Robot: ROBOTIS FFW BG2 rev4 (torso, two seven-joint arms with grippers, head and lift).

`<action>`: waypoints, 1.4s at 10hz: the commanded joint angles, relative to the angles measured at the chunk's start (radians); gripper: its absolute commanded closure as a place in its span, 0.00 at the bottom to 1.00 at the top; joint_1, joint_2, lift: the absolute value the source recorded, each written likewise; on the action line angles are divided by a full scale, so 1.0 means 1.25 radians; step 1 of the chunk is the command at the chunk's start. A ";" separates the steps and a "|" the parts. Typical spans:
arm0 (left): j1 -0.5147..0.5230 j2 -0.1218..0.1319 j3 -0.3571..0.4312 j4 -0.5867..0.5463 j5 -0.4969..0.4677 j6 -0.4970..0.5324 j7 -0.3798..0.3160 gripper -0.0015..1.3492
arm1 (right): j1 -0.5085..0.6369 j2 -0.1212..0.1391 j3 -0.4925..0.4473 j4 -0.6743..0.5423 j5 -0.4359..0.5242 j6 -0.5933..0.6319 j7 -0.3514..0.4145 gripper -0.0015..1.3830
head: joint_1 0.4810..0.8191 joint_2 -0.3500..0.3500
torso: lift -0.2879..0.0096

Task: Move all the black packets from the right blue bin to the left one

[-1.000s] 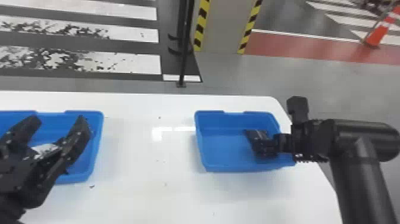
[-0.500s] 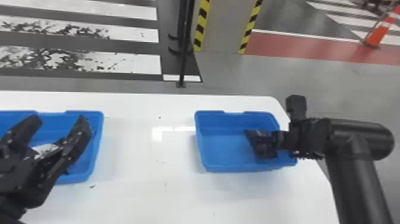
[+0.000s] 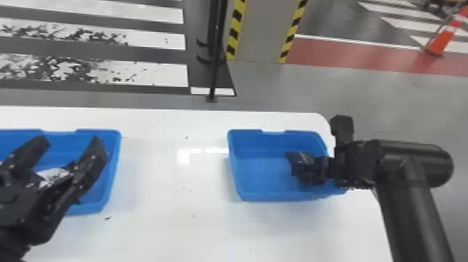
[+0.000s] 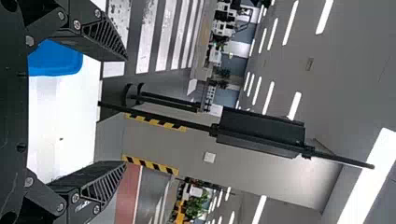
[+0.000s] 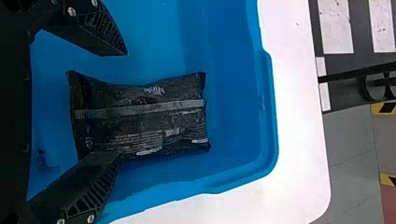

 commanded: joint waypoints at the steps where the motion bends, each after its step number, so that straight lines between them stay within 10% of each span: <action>1: 0.000 0.000 0.000 0.002 0.002 0.000 0.000 0.20 | -0.001 0.000 0.002 0.018 0.001 -0.038 0.001 0.12 | 0.63 0.16 | 0.50; 2: 0.000 0.000 0.000 0.002 0.000 0.000 0.000 0.20 | -0.001 0.000 0.004 0.026 0.000 -0.060 0.003 0.29 | 0.63 0.16 | 0.50; 3: 0.002 0.000 0.001 0.002 0.003 0.000 -0.001 0.20 | 0.001 0.000 0.004 0.024 -0.008 -0.068 0.003 0.67 | 0.63 0.16 | 0.50; 4: 0.002 0.000 0.001 0.002 0.003 0.002 -0.001 0.20 | 0.003 0.000 0.004 0.022 -0.013 -0.069 0.003 0.79 | 0.63 0.16 | 0.50; 10: 0.004 -0.002 0.003 0.006 0.011 -0.020 -0.002 0.20 | 0.158 0.015 -0.001 -0.122 -0.117 -0.244 0.004 0.83 | 0.63 0.19 | 0.50; 14: 0.000 -0.003 -0.002 0.006 0.008 -0.032 -0.001 0.19 | 0.227 0.036 0.015 -0.200 -0.221 -0.549 0.161 0.83 | 0.63 0.32 | 0.50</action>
